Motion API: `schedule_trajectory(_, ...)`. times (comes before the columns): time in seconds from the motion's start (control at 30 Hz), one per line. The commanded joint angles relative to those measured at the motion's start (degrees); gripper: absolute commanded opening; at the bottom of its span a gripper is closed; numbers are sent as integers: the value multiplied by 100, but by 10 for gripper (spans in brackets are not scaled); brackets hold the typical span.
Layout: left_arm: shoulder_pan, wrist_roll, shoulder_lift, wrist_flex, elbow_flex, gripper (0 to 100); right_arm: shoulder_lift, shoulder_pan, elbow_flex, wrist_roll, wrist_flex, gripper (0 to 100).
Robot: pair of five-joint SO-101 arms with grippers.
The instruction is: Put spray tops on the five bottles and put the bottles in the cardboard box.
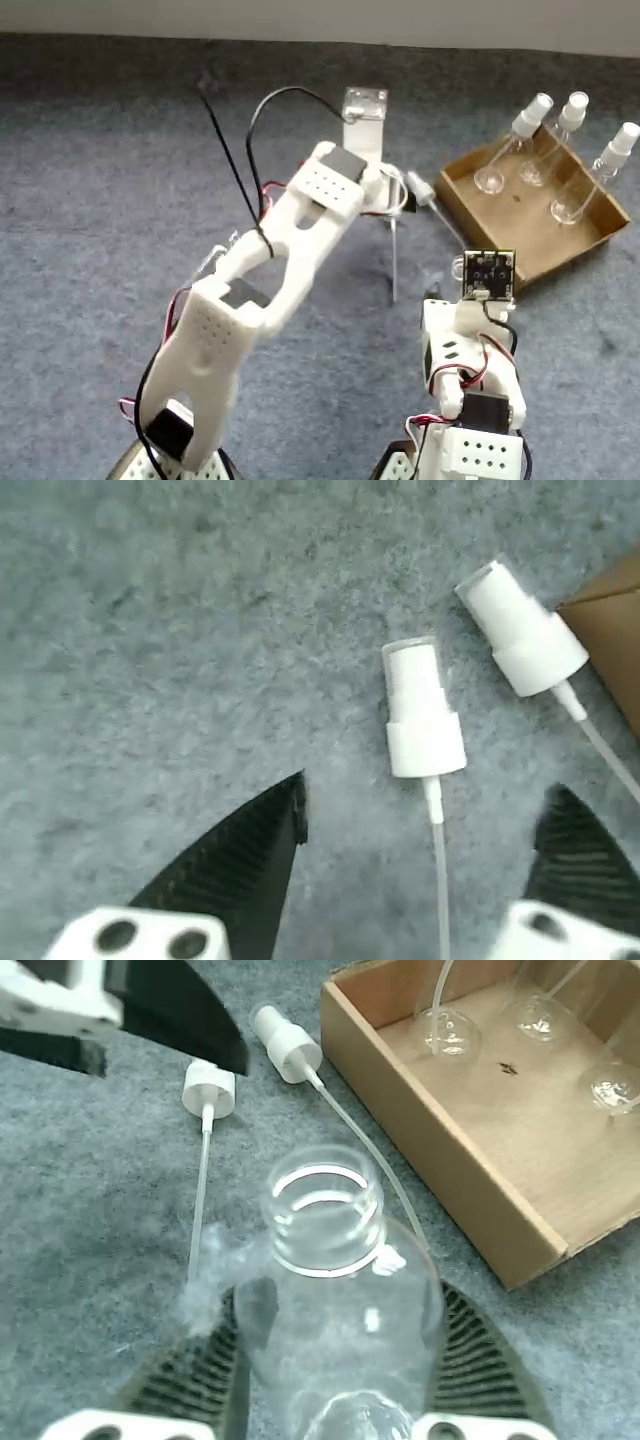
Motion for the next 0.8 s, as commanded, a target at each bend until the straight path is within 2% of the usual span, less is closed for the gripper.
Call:
schedule_trajectory(0.0, 163, 246, 532, 35, -1059, 444, -66, 57, -48, -44, -163, 135)
schedule_trajectory(0.23, 31, 237, 1297, 35, -1815, 367, -66, 57, -48, -44, -163, 135)
schedule_trajectory(0.53, -224, 220, 1481, 35, -2062, 117, -66, 57, -48, -44, -163, 135)
schedule_trajectory(0.77, -295, 211, 1481, 44, -2053, 12, -66, 57, -48, -44, -163, 135)
